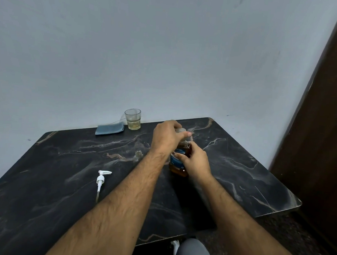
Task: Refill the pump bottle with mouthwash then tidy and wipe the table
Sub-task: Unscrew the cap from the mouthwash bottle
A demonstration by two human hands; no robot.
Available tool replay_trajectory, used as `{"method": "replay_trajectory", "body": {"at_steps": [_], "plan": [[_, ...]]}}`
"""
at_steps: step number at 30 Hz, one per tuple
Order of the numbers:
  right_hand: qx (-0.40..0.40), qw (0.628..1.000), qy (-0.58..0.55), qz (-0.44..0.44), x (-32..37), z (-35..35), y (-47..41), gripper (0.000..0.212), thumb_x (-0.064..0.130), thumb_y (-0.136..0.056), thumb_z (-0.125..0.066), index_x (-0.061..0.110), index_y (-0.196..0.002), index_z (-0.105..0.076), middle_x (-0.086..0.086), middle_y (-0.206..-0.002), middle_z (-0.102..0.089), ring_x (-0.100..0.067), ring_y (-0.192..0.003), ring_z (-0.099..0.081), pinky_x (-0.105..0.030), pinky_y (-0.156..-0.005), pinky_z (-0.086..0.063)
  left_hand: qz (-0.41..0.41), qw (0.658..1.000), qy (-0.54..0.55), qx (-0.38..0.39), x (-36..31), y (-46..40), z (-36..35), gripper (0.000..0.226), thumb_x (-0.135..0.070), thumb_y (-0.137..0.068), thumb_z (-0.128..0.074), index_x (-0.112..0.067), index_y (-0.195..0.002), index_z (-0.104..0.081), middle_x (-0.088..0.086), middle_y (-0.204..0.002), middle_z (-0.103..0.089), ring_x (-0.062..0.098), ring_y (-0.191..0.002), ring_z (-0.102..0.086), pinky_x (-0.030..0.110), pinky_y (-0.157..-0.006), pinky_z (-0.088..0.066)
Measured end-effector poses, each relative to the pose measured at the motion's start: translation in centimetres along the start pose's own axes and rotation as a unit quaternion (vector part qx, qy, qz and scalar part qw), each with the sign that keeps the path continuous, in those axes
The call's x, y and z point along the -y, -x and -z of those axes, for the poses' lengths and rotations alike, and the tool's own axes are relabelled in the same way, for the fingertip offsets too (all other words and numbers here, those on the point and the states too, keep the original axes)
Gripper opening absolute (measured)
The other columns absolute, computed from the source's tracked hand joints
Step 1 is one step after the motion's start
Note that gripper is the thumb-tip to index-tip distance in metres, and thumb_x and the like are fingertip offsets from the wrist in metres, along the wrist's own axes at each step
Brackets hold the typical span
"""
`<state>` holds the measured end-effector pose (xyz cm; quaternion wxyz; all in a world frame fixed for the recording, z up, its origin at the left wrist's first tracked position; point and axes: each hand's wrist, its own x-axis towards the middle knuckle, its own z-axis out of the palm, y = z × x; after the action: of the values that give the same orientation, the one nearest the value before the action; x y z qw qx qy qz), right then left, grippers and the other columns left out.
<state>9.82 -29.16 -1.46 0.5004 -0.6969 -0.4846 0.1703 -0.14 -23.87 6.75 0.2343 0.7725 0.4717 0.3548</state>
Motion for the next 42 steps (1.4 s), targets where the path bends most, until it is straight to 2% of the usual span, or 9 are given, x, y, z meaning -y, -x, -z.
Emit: {"method": "replay_trajectory", "body": {"at_steps": [3,6,10,17,23,25,29,35,42], "plan": [[0.024,1.000,-0.004,-0.004,0.1,0.3,-0.1,0.035,0.029,-0.083,-0.077,0.028,-0.112,-0.059,0.008,-0.110,-0.068,-0.009,-0.103,-0.063,-0.031,-0.091,-0.053,-0.017,0.992,0.070,0.107,0.9,-0.6,1.0,0.046,-0.030,-0.086,-0.074,-0.017,-0.128,-0.064,0.001,-0.129,-0.066,0.012,-0.118,-0.058,0.030,-0.102,-0.047],[0.023,1.000,0.001,-0.003,0.0,0.2,-0.1,0.035,0.028,-0.084,-0.076,0.026,-0.114,-0.058,0.006,-0.114,-0.067,-0.008,-0.103,-0.060,-0.032,-0.092,-0.051,-0.018,0.980,0.126,0.150,1.8,-0.8,1.3,0.043,-0.022,-0.088,-0.072,-0.018,-0.130,-0.062,0.002,-0.130,-0.064,0.013,-0.121,-0.058,0.038,-0.107,-0.046],[-0.001,1.000,0.010,0.001,0.0,-0.2,0.1,0.034,0.029,-0.084,-0.076,0.025,-0.113,-0.058,0.006,-0.110,-0.068,-0.007,-0.098,-0.060,-0.030,-0.091,-0.052,-0.033,0.987,0.119,0.106,2.0,-0.7,0.7,0.035,-0.021,-0.086,-0.074,-0.019,-0.121,-0.066,-0.003,-0.116,-0.070,0.007,-0.105,-0.064,0.024,-0.093,-0.052],[-0.058,0.997,0.047,-0.010,-0.2,-1.3,0.7,0.030,0.030,-0.084,-0.075,0.030,-0.107,-0.056,0.007,-0.103,-0.070,-0.012,-0.097,-0.067,-0.036,-0.087,-0.057,-0.037,0.998,0.058,-0.003,1.7,0.5,-0.6,0.036,-0.034,-0.083,-0.076,-0.022,-0.116,-0.069,-0.004,-0.108,-0.074,0.006,-0.099,-0.067,0.027,-0.092,-0.054],[-0.056,0.998,0.034,-0.014,0.0,-1.2,0.9,0.034,0.032,-0.084,-0.076,0.029,-0.112,-0.058,0.006,-0.104,-0.070,-0.011,-0.097,-0.066,-0.034,-0.088,-0.056,0.000,0.996,0.020,-0.086,0.6,1.1,-0.9,0.046,-0.048,-0.071,-0.083,-0.021,-0.105,-0.069,-0.008,-0.095,-0.071,0.006,-0.090,-0.064,0.021,-0.077,-0.051],[-0.045,0.999,0.027,-0.014,-0.1,-1.0,0.7,0.034,0.031,-0.083,-0.076,0.029,-0.112,-0.058,0.007,-0.106,-0.070,-0.010,-0.100,-0.066,-0.033,-0.090,-0.055,0.005,0.998,0.035,-0.045,0.7,0.5,-0.7,0.047,-0.048,-0.071,-0.083,-0.021,-0.106,-0.067,-0.009,-0.095,-0.067,0.007,-0.092,-0.062,0.025,-0.080,-0.052],[-0.041,0.999,0.025,-0.010,-0.2,-1.0,0.6,0.033,0.030,-0.084,-0.075,0.029,-0.112,-0.059,0.007,-0.107,-0.070,-0.011,-0.101,-0.066,-0.034,-0.091,-0.055,-0.020,0.982,0.128,0.136,1.6,-0.1,-0.1,0.046,-0.030,-0.091,-0.068,-0.022,-0.134,-0.056,-0.005,-0.128,-0.063,0.010,-0.117,-0.058,0.032,-0.104,-0.047],[-0.026,1.000,0.013,-0.009,-0.1,-0.8,0.8,0.031,0.029,-0.086,-0.073,0.028,-0.113,-0.058,0.008,-0.109,-0.069,-0.006,-0.095,-0.059,-0.028,-0.087,-0.050,-0.002,0.956,0.194,0.220,2.5,-0.5,1.1,0.050,-0.013,-0.098,-0.056,-0.015,-0.146,-0.043,0.003,-0.144,-0.054,0.015,-0.133,-0.049,0.037,-0.113,-0.039],[-0.031,0.999,0.008,-0.014,-0.1,-1.1,1.0,0.031,0.031,-0.085,-0.074,0.033,-0.110,-0.057,0.010,-0.107,-0.069,-0.006,-0.098,-0.062,-0.030,-0.089,-0.052,0.001,0.990,0.135,0.047,2.0,0.0,0.3,0.038,-0.033,-0.073,-0.084,-0.021,-0.105,-0.067,-0.010,-0.099,-0.069,0.004,-0.094,-0.064,0.018,-0.077,-0.050]]}}
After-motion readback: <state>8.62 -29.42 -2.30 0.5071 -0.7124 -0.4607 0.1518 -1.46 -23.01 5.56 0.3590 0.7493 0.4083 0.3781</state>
